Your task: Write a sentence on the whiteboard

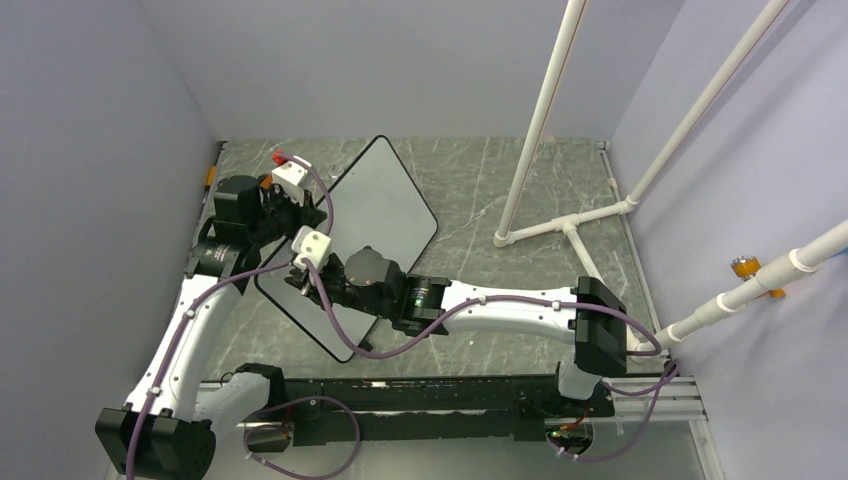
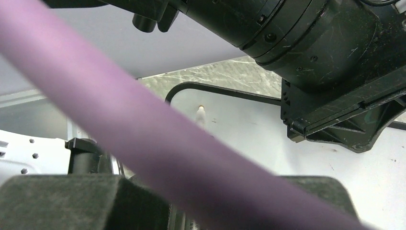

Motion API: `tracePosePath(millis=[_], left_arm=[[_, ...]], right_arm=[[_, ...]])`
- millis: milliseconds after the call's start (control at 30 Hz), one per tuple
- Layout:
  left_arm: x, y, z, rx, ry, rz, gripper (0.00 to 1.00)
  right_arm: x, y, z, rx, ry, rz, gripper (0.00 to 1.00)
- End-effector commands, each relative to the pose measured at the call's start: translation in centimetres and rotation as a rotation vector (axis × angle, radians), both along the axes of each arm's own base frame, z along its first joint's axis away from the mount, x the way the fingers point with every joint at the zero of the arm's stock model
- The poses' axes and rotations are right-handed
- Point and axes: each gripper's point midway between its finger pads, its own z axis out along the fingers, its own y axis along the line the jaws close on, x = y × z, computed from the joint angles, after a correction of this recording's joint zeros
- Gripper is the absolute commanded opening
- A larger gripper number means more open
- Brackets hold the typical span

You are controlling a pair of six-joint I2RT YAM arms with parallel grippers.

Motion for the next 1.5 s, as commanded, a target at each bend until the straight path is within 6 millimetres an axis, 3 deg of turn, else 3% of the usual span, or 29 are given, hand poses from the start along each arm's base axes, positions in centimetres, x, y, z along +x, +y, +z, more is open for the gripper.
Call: tracePosePath(millis=[0,200,400,567,667,1067,1467], left_arm=[[-4.0,-0.1,-6.4,0.069,0.25,-0.057,0.0],[-4.0,-0.1,-6.4,0.069,0.249,-0.057,0.0],[-4.0,0.0,-6.4,0.07,0.249,-0.056,0.0],[-4.0,0.0,-6.4,0.071,0.25,-0.055,0.0],[-4.0,0.0,-6.4,0.072,0.249,-0.055,0.0],[-4.0,0.0,-6.3,0.072,0.247,-0.054,0.0],[-4.1,0.1,-6.3,0.073,0.243,-0.052,0.0]], right_arm=[[0.5,-0.1,0.4,0.005,0.0,-0.033,0.0],[0.2,-0.9,-0.8,-0.012,0.025,-0.039,0.0],[-0.7,-2.2,-3.3,-0.05,0.063,-0.039,0.0],[-1.4,-2.6,-3.9,-0.067,0.063,-0.044,0.0],[-1.6,-2.5,-3.3,-0.064,0.048,-0.045,0.0],[-2.0,-2.2,2.8,0.043,-0.007,-0.036,0.0],[-1.5,0.0,3.8,0.064,-0.026,-0.034,0.0]])
